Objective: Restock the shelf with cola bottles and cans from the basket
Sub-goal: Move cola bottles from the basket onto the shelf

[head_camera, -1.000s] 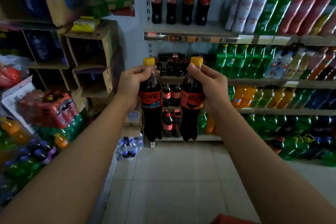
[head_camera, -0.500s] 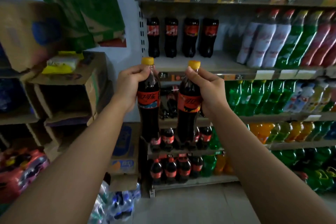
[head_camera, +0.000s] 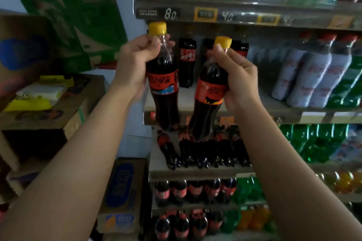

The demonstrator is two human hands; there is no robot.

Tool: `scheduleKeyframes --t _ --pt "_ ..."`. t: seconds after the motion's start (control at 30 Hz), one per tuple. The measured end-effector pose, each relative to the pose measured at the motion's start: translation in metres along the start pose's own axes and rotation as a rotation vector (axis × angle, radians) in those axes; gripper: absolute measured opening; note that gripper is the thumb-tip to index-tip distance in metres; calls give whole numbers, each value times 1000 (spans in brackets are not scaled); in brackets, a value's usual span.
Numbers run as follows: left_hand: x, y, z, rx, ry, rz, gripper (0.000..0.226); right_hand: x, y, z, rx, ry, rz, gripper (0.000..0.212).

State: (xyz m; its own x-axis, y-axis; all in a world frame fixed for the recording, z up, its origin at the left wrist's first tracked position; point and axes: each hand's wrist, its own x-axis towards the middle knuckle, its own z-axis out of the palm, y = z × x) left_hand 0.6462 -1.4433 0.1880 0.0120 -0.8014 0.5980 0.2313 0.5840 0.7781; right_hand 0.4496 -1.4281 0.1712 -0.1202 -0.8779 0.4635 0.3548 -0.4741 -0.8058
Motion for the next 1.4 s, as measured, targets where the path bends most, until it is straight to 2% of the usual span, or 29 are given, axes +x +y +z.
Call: scheduleKeyframes --t 0.17,0.3,0.4,0.57,0.77,0.9,1.03,1.13,1.23,1.3,1.33,1.4 --pt "48 -5 -4 208 -189 150 22 60 11 -11 -10 -92 -171 31" --pt "71 -21 -5 311 -285 121 23 90 33 -21 -107 -140 -251 38" --pt "83 -46 -7 376 -306 91 27 106 51 -23 -168 -174 -247 34" --pt "105 -76 -15 312 -188 11 34 132 68 -16 -171 -121 -175 32" --pt "146 -96 -28 324 -157 -90 29 165 82 -6 -210 -68 -124 20" --pt "158 -109 -33 217 -131 -180 26 168 89 -4 -258 -74 -135 24" --pt "156 -118 -36 208 -159 -192 47 162 98 -12 -366 -93 -140 49" --pt "136 -132 -42 175 -118 -178 48 148 103 -26 -454 -170 -127 75" --pt "102 -157 -58 370 -170 -289 61 131 117 -49 -573 -294 12 92" --pt "90 -173 -68 513 -188 -355 57 127 131 -59 -723 -279 110 73" --pt "88 -179 -71 546 -174 -346 54 127 137 -61 -767 -247 135 62" --pt "89 -183 -72 576 -147 -298 49 132 144 -60 -803 -193 155 53"
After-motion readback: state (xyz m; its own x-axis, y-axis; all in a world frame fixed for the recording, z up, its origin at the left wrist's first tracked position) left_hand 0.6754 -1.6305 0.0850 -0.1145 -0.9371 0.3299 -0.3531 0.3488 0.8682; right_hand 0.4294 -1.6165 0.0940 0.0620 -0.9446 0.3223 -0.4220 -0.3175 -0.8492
